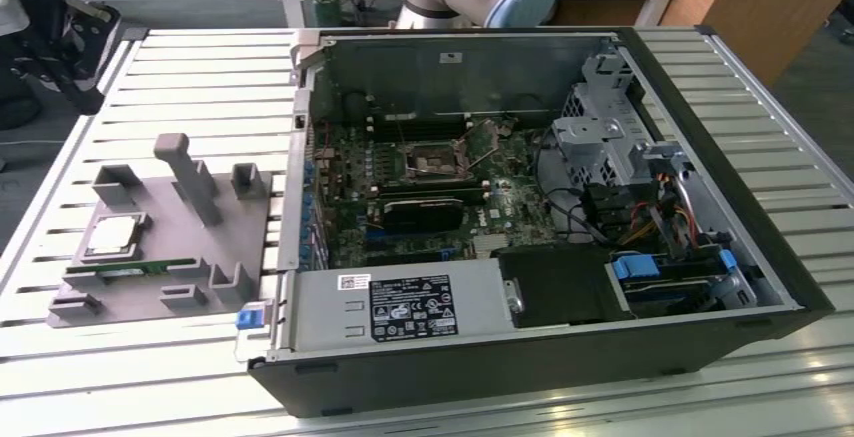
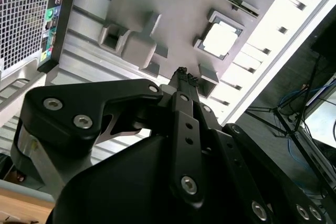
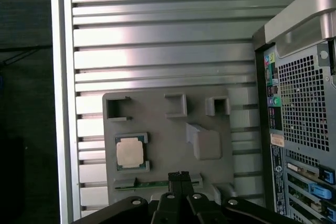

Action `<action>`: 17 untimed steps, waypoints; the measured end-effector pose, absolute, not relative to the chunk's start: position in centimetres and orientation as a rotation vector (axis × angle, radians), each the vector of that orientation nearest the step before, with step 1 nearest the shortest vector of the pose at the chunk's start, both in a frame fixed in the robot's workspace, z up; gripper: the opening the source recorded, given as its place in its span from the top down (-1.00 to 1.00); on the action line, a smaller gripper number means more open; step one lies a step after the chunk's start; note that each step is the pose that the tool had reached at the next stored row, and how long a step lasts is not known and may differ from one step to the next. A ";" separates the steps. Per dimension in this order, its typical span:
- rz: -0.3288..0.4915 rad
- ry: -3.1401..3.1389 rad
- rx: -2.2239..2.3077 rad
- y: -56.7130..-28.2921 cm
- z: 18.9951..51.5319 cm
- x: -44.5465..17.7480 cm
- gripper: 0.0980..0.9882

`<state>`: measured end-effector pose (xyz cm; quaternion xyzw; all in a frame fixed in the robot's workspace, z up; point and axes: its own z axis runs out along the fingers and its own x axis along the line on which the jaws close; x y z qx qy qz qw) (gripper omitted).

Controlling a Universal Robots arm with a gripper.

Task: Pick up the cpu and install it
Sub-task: 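Reach for the cpu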

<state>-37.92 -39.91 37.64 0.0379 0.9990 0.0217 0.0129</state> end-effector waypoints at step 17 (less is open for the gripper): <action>0.068 3.113 0.118 -39.9 37.5 -44.9 0.98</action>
